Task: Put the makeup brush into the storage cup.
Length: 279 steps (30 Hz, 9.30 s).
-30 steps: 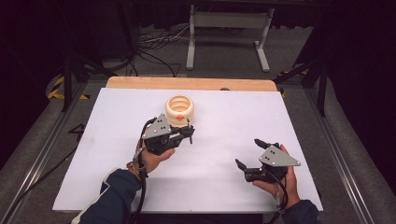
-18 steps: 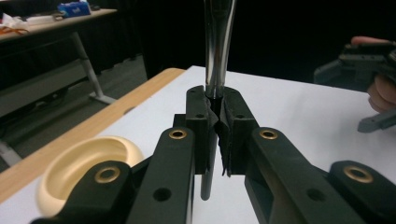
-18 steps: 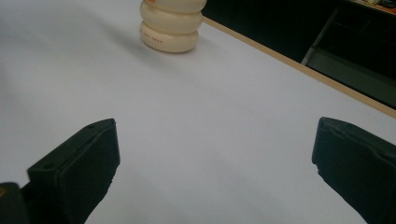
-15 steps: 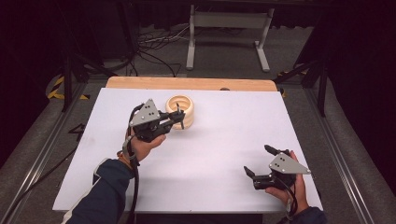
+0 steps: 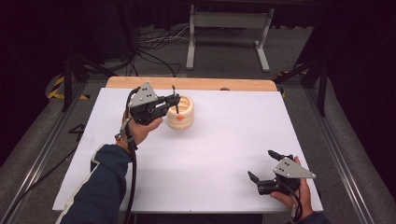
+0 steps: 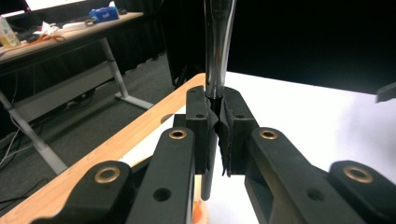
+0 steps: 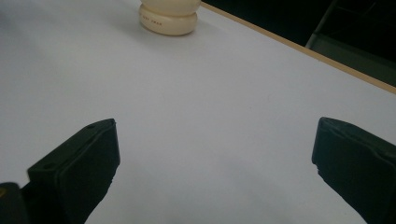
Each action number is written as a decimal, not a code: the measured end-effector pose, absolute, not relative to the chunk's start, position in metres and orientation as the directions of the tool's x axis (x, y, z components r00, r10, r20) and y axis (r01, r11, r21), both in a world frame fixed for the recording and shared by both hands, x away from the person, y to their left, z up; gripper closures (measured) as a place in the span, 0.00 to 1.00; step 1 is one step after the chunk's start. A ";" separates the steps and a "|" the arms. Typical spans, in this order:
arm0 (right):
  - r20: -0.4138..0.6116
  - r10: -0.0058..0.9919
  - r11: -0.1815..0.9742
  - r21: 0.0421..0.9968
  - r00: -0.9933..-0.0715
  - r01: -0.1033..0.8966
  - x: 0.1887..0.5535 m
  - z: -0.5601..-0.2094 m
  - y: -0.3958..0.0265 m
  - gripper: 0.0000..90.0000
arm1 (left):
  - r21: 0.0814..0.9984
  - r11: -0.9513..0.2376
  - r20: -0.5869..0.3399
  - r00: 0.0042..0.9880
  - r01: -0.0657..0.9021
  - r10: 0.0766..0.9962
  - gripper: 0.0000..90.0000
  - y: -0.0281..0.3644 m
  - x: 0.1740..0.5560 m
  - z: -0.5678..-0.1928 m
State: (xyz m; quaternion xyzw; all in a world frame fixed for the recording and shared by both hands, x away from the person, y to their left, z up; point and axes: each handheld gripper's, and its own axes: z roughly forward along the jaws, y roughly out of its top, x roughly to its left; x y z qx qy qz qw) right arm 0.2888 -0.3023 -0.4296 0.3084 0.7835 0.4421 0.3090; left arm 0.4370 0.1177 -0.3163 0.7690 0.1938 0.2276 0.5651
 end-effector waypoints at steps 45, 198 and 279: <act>-0.232 0.758 0.388 0.912 -0.610 0.136 0.285 -0.419 -0.306 0.02 | 0.918 -0.368 0.115 0.790 0.146 0.602 0.93 0.089 0.512 -0.360; -0.262 0.748 0.434 0.889 -0.610 0.149 0.286 -0.421 -0.302 0.02 | 0.876 -0.478 0.284 0.732 0.065 0.619 0.05 0.175 0.405 -0.364; -0.270 0.749 0.459 0.870 -0.605 0.180 0.290 -0.428 -0.303 0.02 | 0.858 -0.446 0.131 0.733 0.253 0.668 0.05 0.267 0.311 -0.443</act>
